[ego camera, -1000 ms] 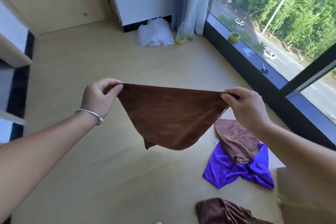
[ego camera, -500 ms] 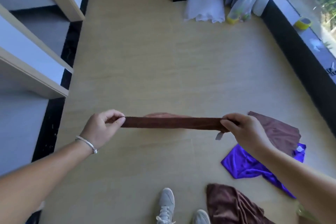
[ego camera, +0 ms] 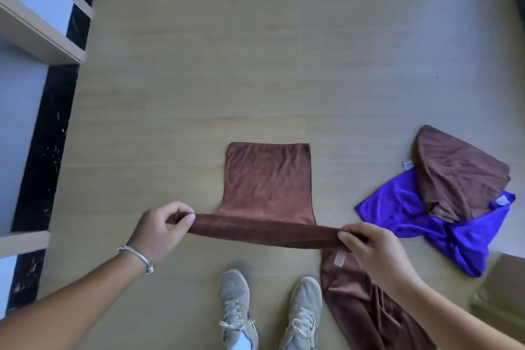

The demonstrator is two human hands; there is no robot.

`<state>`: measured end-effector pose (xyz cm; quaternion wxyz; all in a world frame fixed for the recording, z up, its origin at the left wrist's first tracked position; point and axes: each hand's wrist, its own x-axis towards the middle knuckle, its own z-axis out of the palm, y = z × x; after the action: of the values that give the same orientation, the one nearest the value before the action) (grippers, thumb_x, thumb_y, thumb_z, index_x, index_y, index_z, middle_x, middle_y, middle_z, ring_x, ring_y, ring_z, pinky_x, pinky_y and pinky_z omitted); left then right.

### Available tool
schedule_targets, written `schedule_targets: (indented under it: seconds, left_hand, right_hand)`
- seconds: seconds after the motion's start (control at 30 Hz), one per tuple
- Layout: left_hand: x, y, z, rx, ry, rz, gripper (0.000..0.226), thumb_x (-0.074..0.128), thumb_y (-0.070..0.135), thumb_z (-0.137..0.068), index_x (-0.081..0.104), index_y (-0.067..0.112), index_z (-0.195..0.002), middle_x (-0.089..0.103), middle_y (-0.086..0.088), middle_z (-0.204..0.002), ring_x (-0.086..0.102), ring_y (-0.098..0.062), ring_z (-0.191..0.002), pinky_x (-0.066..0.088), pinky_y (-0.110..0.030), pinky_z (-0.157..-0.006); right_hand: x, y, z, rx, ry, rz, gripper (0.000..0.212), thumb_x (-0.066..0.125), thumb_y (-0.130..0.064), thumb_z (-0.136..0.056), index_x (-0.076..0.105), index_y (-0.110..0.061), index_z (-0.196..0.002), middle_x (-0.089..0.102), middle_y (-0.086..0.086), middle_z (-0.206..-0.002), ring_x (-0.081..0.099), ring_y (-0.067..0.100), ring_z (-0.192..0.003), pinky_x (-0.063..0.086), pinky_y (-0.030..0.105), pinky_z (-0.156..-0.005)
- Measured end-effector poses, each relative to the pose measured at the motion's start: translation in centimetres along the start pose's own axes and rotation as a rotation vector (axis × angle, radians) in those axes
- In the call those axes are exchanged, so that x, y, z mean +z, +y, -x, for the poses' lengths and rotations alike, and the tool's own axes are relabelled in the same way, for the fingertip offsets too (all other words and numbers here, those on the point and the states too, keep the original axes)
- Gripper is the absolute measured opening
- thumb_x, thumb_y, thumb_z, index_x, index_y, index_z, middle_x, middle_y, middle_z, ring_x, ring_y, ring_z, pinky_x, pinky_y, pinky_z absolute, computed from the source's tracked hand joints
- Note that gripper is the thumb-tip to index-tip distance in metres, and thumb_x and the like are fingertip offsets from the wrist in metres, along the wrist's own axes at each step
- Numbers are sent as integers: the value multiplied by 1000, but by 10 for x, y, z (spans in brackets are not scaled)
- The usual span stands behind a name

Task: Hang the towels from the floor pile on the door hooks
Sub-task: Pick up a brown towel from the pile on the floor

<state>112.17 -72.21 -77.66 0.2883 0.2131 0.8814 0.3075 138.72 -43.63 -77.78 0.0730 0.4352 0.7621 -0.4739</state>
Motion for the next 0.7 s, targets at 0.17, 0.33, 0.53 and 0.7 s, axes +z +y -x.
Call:
schedule_targets:
  seconds: [0.17, 0.33, 0.53, 0.7]
  left_hand:
    - [49, -45, -59, -29, 73, 19, 24, 72, 14, -82, 66, 34, -69, 67, 11, -66, 59, -5, -65, 43, -14, -61]
    - [105, -96, -150, -41, 128, 72, 20, 69, 15, -85, 66, 31, -72, 61, 6, -64, 49, -6, -57, 41, -17, -59]
    - [173, -165, -286, -14, 148, 39, 18, 68, 20, -86, 65, 33, -74, 67, 4, -73, 58, -14, -66, 44, -22, -64]
    - [230, -205, -361, -14, 283, -72, 18, 68, 14, -84, 62, 18, -100, 61, 5, -89, 61, -19, -82, 46, -31, -77]
  right_hand:
    - [42, 37, -62, 34, 40, -5, 22, 74, -21, -82, 66, -38, -69, 66, -23, -65, 60, -10, -65, 39, 4, -59]
    - [81, 69, -169, 10, 62, -18, 16, 69, -25, -85, 69, -33, -70, 68, -16, -67, 60, -4, -63, 43, 11, -60]
    - [130, 113, -332, 2, 149, -52, 6, 71, -22, -84, 71, -23, -77, 69, -1, -77, 65, 20, -77, 48, 26, -65]
    - [176, 147, -412, -49, 349, 234, 35, 64, -20, -87, 58, -22, -121, 56, 1, -117, 55, 20, -103, 42, 26, -78]
